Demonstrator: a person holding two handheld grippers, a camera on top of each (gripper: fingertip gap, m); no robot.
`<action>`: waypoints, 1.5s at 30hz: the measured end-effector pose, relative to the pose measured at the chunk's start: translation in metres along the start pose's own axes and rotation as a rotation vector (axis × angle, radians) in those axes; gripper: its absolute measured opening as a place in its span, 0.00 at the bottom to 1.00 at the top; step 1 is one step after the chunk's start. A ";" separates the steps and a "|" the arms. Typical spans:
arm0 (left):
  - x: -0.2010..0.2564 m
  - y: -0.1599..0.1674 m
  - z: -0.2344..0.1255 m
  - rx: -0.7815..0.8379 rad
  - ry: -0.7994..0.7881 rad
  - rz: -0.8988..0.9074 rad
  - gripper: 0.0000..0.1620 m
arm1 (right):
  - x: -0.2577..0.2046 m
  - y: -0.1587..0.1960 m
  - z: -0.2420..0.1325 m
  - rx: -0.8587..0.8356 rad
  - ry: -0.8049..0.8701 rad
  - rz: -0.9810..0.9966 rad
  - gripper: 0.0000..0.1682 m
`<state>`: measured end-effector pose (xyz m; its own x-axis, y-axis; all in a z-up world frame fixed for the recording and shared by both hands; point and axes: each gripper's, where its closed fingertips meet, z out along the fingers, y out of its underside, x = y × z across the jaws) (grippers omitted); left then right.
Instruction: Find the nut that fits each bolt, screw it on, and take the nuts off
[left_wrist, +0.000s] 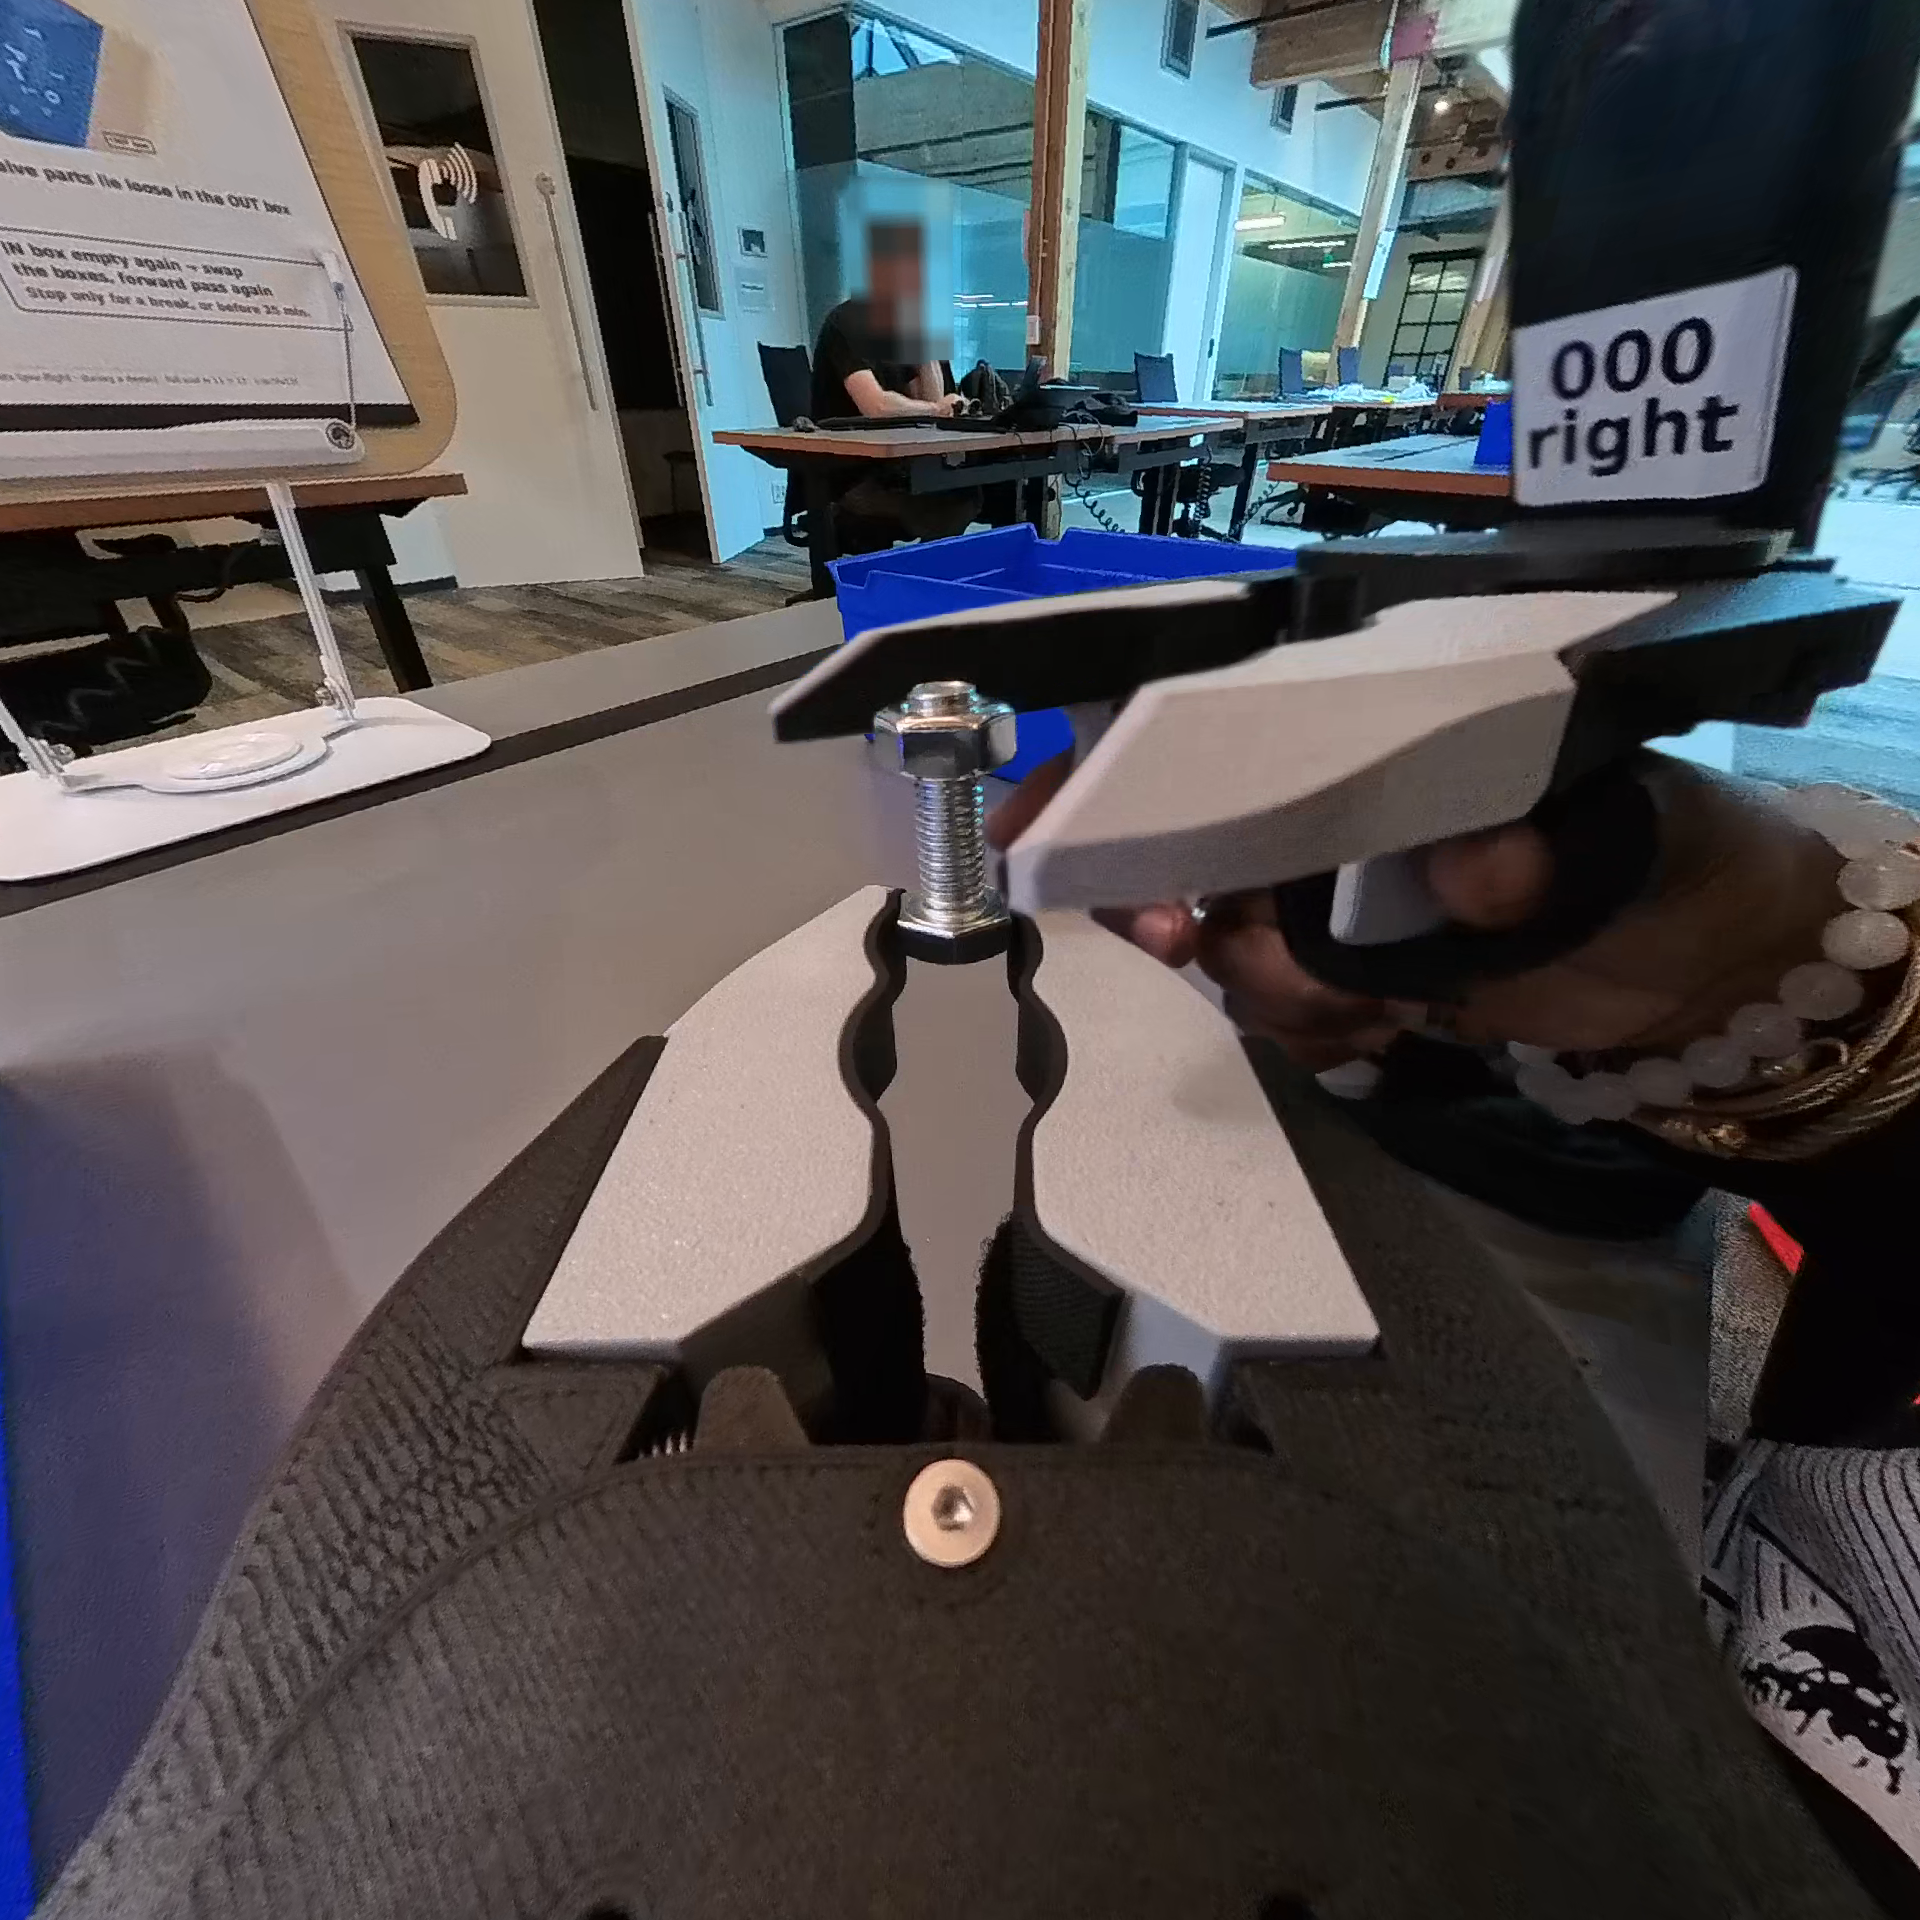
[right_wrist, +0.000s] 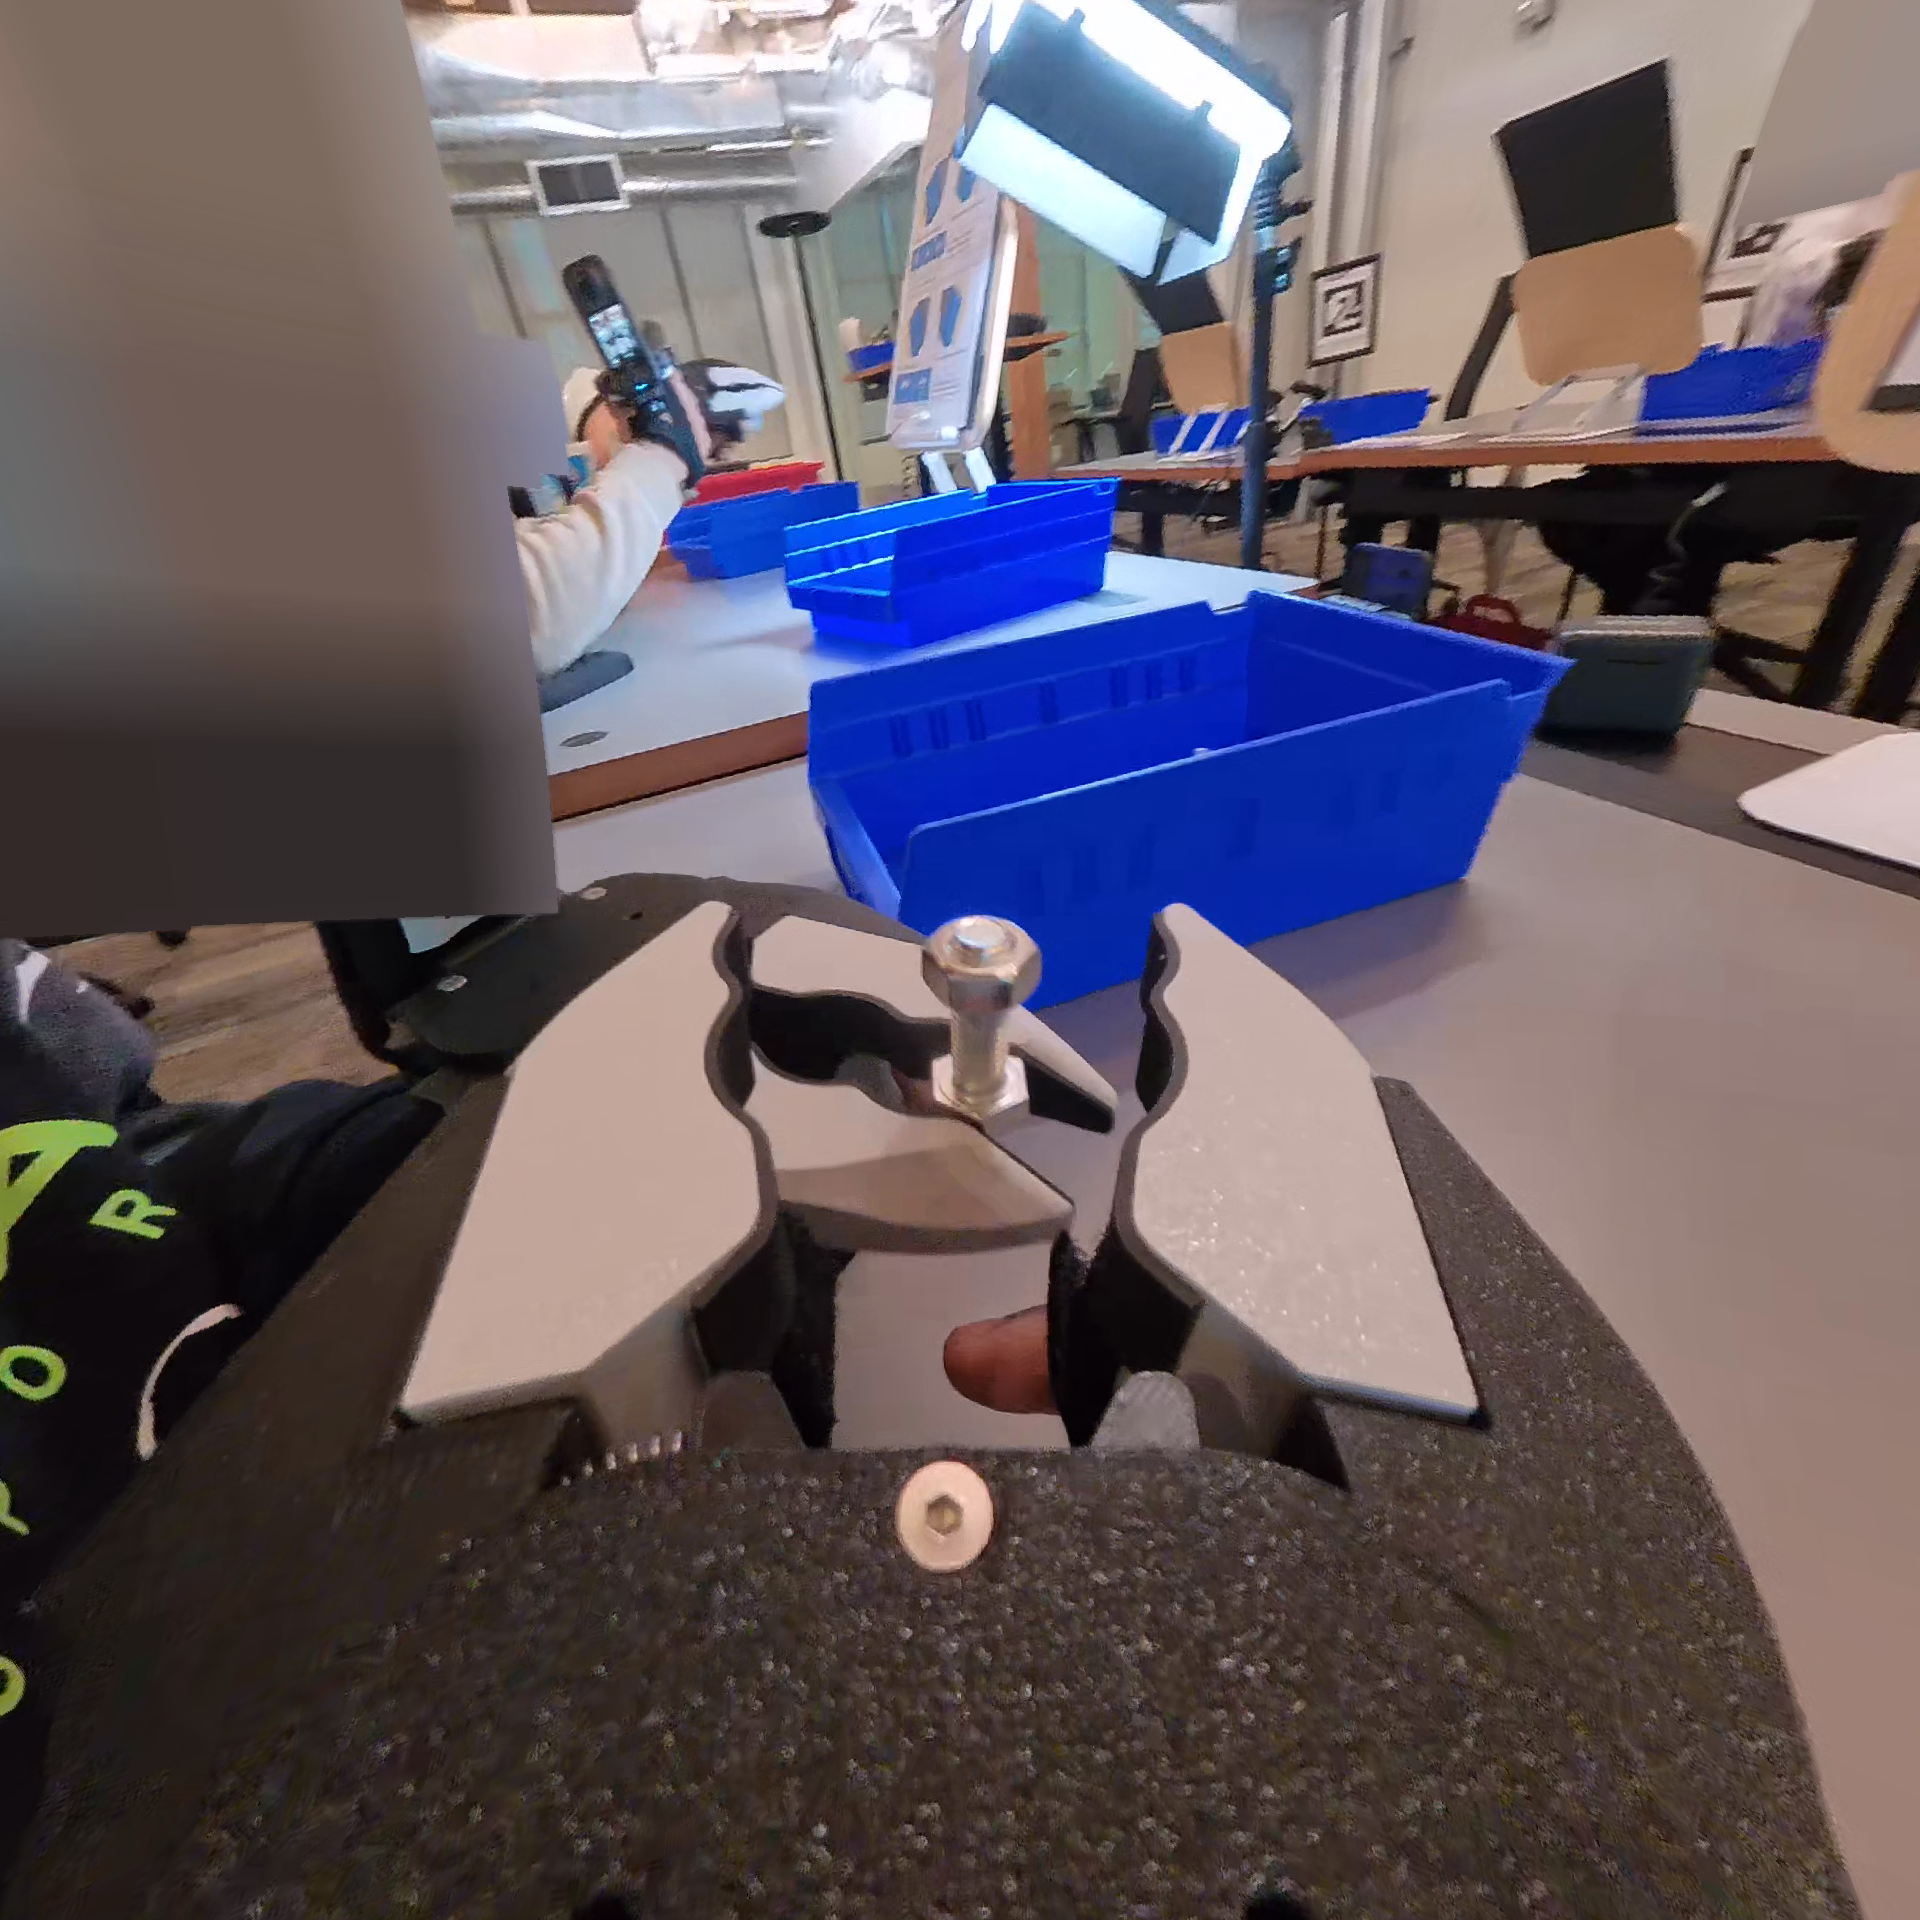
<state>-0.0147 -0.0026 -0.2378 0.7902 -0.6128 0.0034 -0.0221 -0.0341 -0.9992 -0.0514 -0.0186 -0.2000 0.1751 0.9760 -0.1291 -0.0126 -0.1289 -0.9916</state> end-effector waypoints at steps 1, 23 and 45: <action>0.000 0.000 0.000 -0.001 0.001 0.002 0.12 | -0.002 0.000 0.004 -0.007 -0.019 0.003 0.44; -0.002 -0.001 -0.001 0.003 -0.016 -0.009 0.12 | -0.012 0.002 -0.015 0.003 0.053 -0.037 0.29; 0.000 0.002 0.001 -0.013 -0.004 0.005 0.12 | -0.013 0.008 0.016 -0.096 -0.061 -0.065 0.38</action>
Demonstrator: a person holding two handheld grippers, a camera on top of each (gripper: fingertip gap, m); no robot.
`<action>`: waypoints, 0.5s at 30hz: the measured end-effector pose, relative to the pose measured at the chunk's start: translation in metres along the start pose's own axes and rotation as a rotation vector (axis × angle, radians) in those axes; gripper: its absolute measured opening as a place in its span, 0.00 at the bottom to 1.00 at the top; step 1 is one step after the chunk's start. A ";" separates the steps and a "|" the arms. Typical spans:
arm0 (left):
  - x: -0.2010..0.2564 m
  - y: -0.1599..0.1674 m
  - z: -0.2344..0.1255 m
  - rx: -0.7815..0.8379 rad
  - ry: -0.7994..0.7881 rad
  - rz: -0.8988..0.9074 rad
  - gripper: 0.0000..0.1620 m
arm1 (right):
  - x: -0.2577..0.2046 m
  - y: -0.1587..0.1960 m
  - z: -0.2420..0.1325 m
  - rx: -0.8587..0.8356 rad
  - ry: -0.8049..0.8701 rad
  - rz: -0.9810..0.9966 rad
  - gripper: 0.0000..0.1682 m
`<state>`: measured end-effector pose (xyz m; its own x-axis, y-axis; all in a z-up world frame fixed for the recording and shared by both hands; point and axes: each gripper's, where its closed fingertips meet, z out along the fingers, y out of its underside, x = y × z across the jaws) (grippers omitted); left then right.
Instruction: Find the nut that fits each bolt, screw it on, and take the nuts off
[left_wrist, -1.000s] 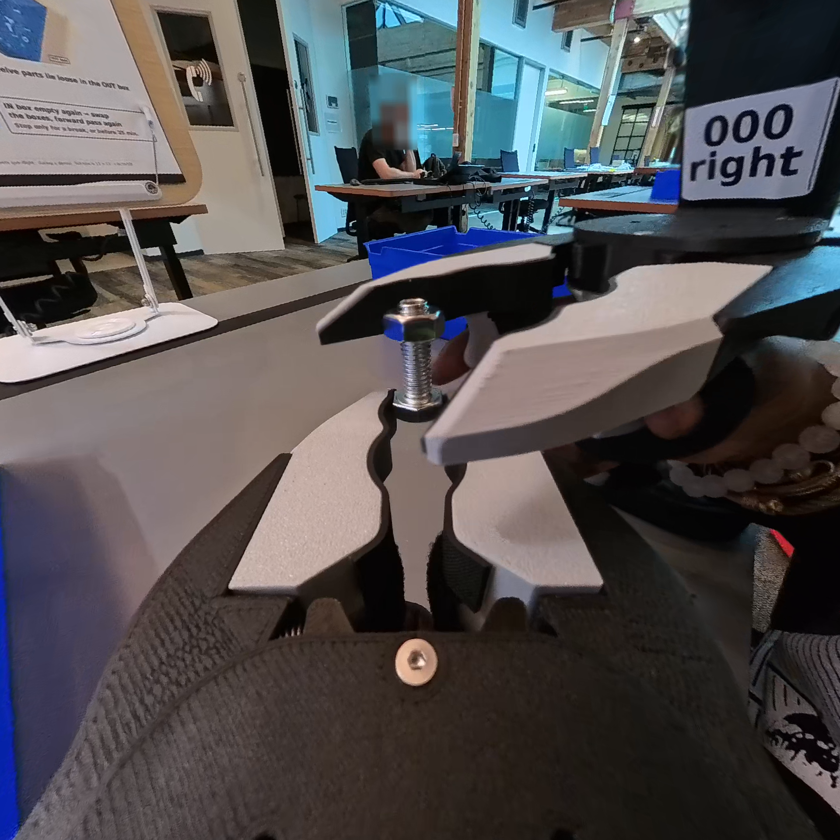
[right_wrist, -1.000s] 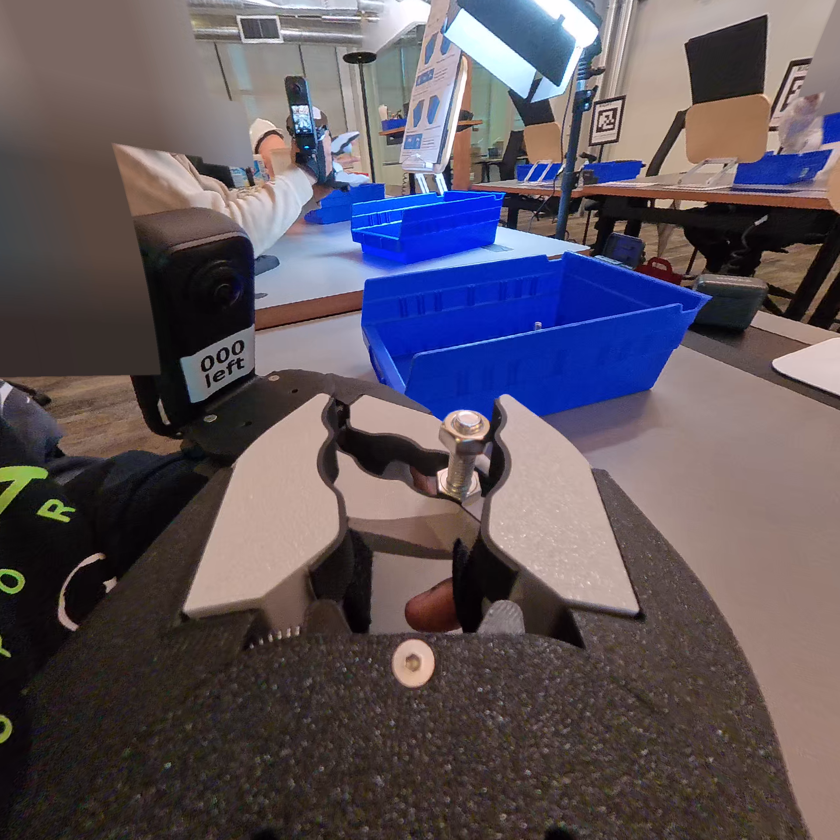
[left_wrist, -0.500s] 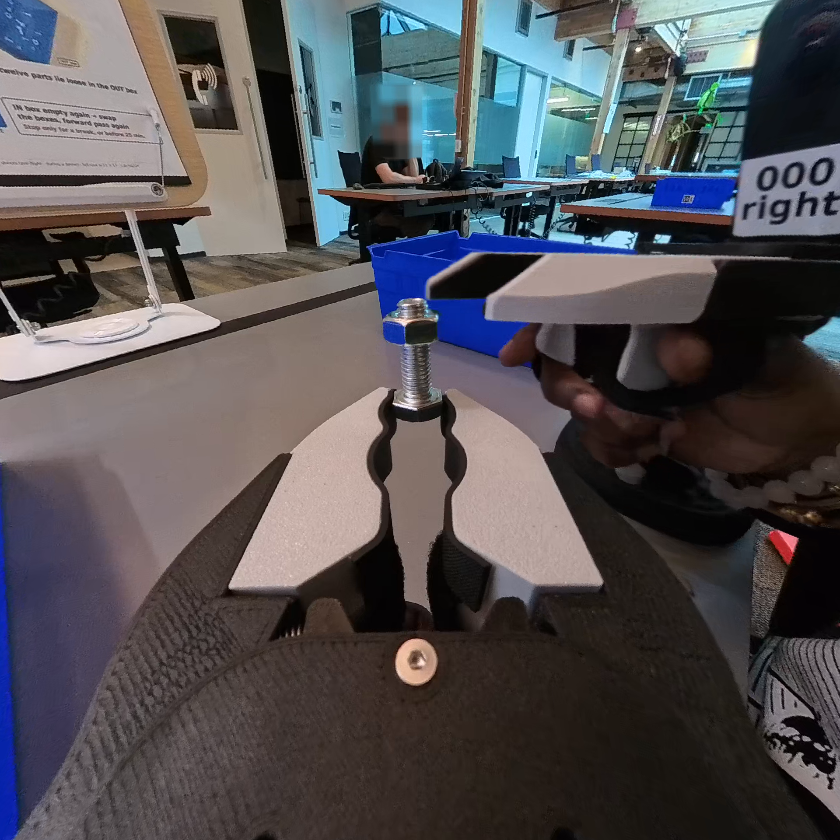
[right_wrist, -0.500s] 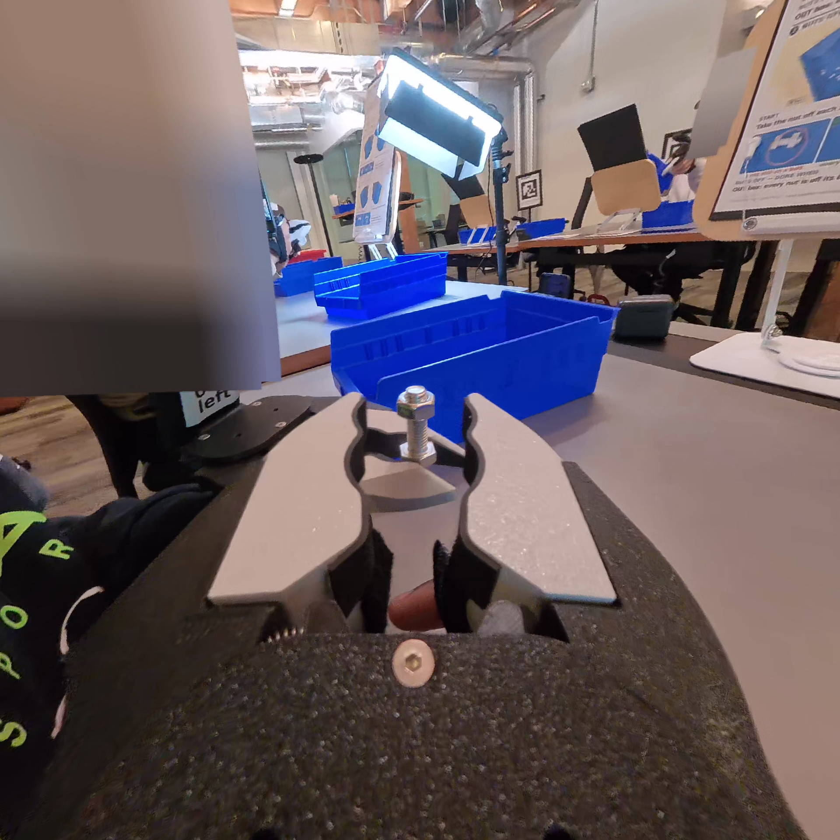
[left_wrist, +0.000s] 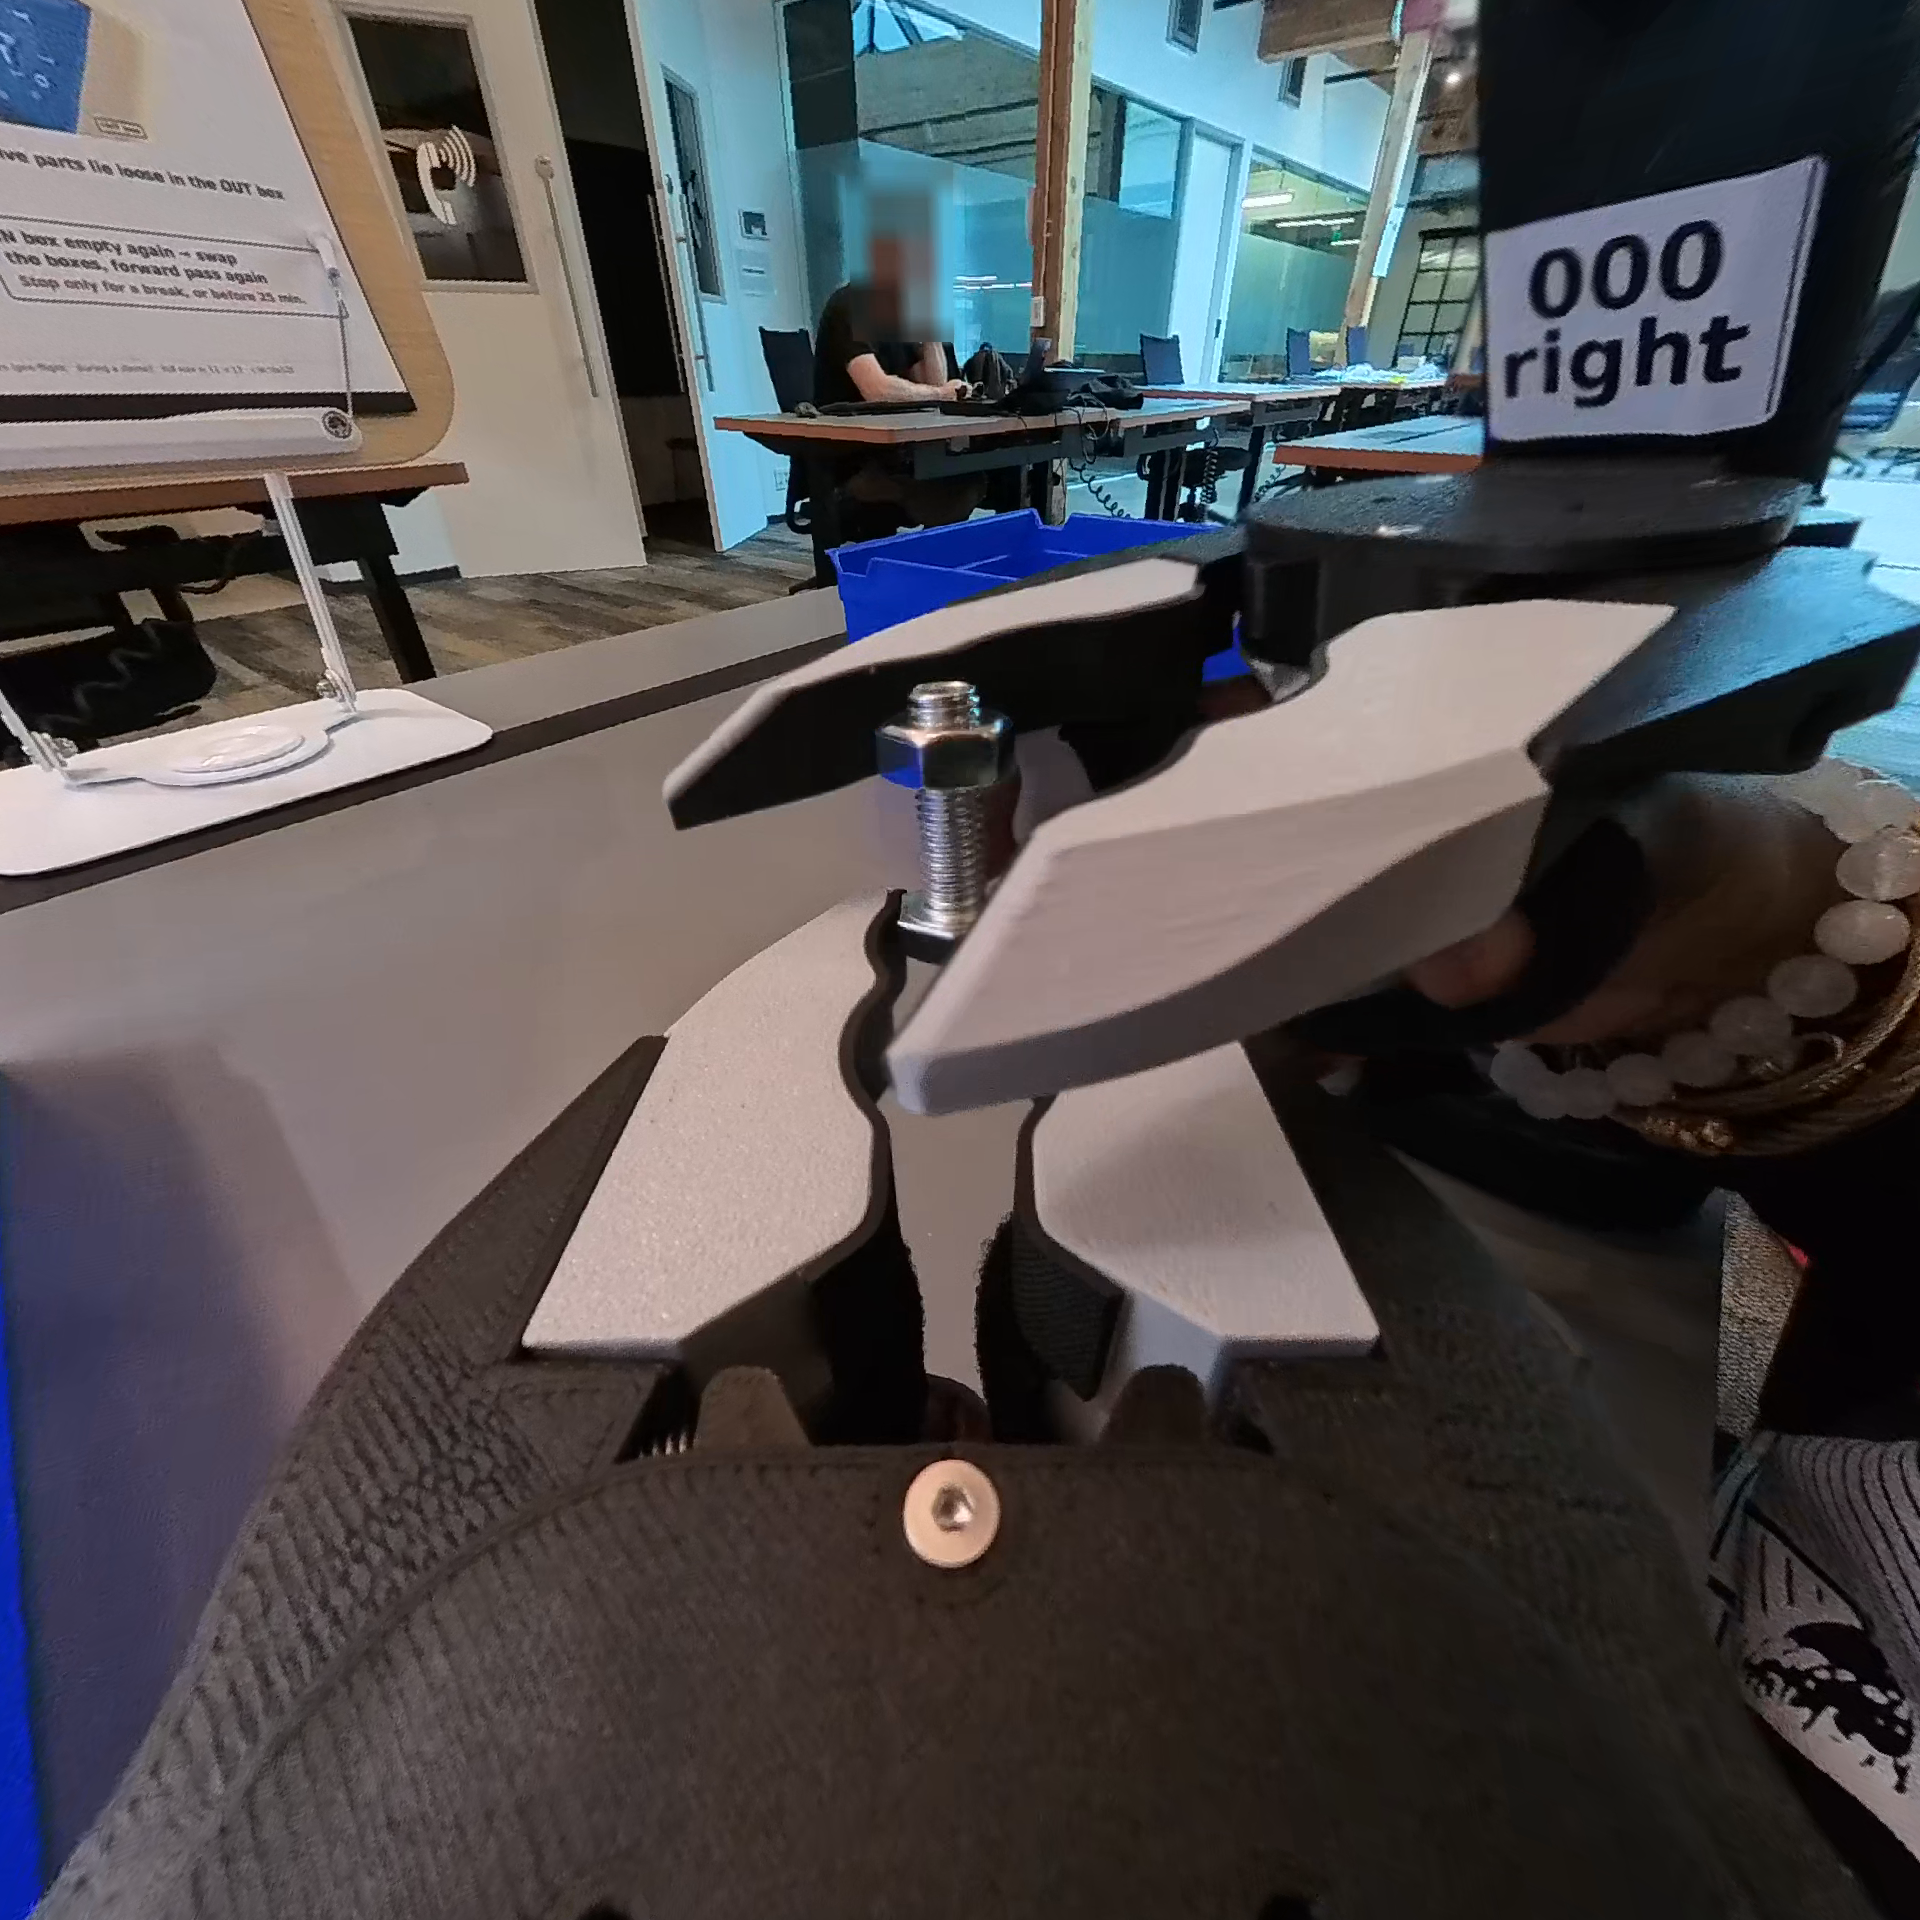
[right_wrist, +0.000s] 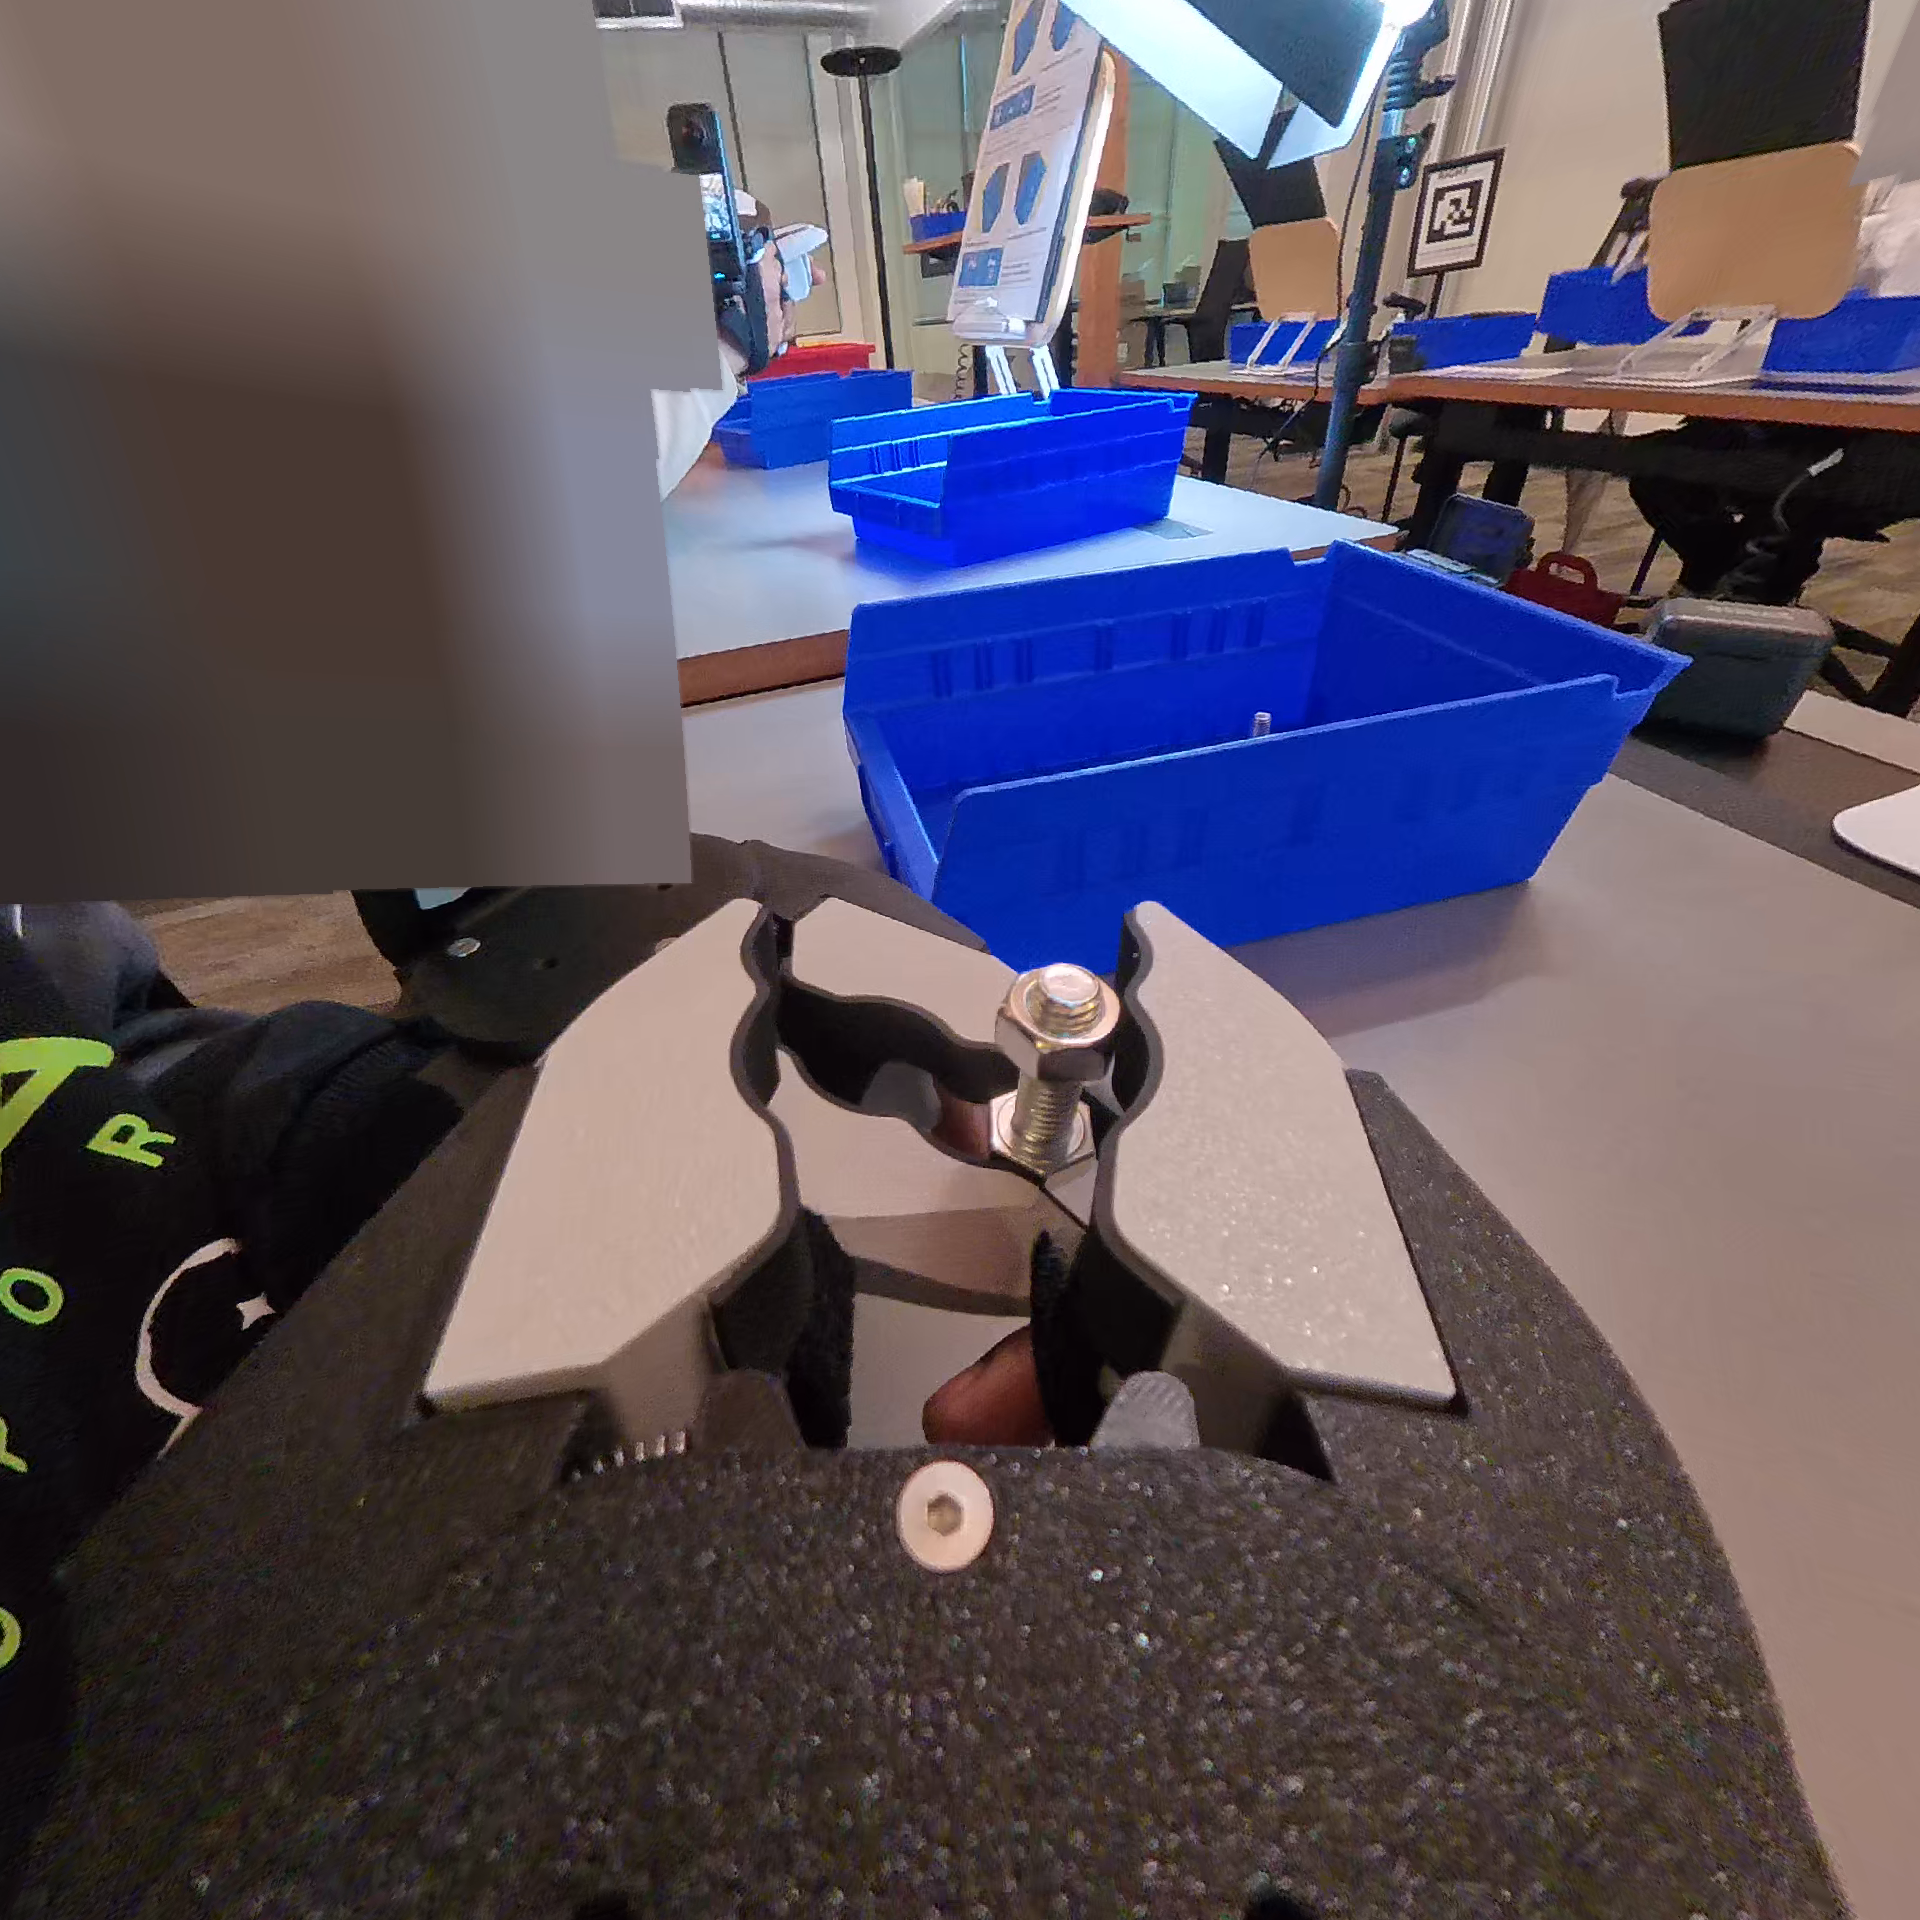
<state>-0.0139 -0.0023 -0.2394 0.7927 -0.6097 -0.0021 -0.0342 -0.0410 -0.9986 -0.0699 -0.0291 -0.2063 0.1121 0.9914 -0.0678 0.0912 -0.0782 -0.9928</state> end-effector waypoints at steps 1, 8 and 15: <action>0.000 0.000 0.000 0.002 -0.001 0.000 0.12 | 0.000 0.000 -0.001 0.002 0.004 -0.004 0.37; -0.002 -0.001 0.000 0.005 -0.012 -0.003 0.12 | -0.001 0.001 -0.017 0.036 0.066 0.007 0.37; -0.003 -0.001 -0.001 0.008 -0.014 -0.012 0.12 | -0.005 -0.001 -0.044 0.104 0.109 0.031 0.16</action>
<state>-0.0164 -0.0011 -0.2383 0.8012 -0.5983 0.0091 -0.0199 -0.0417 -0.9989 -0.0267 -0.0383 -0.2009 0.2205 0.9709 -0.0930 -0.0164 -0.0916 -0.9957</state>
